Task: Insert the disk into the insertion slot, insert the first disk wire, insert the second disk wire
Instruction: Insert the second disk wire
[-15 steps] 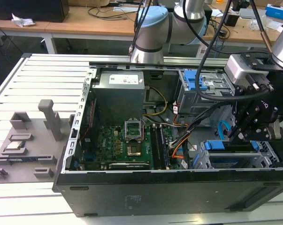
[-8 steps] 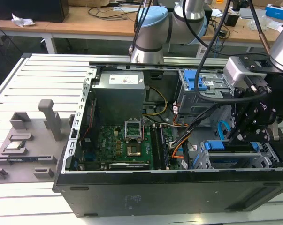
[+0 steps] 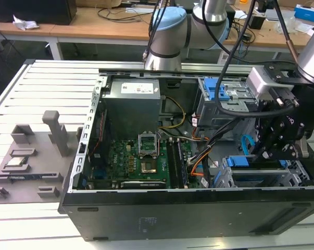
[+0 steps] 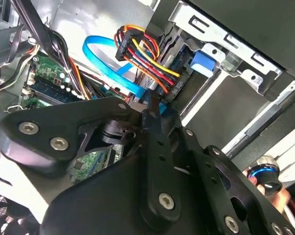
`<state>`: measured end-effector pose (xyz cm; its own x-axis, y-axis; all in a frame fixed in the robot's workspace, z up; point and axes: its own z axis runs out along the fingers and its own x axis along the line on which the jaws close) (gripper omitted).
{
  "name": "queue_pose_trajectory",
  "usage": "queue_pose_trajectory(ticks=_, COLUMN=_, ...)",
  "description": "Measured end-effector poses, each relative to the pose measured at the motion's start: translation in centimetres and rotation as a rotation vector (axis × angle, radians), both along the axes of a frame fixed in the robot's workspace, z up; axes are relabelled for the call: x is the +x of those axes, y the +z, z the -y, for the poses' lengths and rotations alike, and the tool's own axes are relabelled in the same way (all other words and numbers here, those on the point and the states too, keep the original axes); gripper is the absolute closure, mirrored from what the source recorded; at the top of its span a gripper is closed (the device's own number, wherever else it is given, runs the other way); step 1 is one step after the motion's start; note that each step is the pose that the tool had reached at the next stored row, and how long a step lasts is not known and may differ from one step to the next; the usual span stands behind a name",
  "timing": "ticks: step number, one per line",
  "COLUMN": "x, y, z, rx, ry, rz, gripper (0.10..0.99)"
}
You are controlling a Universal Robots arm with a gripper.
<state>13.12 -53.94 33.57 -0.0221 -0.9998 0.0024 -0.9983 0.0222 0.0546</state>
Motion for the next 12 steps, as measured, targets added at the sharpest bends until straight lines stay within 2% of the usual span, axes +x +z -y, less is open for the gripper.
queue_pose_trajectory(ticks=3, x=0.00, y=0.32, z=0.00, rx=0.000, ry=0.000, rz=0.0000, gripper=0.851)
queue_pose_trajectory(ticks=5, x=0.00, y=1.43, z=-0.18, rx=0.000, ry=0.000, rz=0.0000, gripper=0.851)
queue_pose_trajectory(ticks=8, x=-0.01, y=2.29, z=-0.48, rx=0.000, ry=0.000, rz=0.0000, gripper=0.851)
queue_pose_trajectory(ticks=9, x=-0.01, y=2.68, z=-0.60, rx=0.000, ry=0.000, rz=0.0000, gripper=0.871)
queue_pose_trajectory(ticks=11, x=0.00, y=3.51, z=-0.80, rx=0.000, ry=0.000, rz=0.0000, gripper=0.980)
queue_pose_trajectory(ticks=12, x=0.00, y=4.08, z=-0.87, rx=-0.001, ry=0.000, rz=0.0000, gripper=0.980)
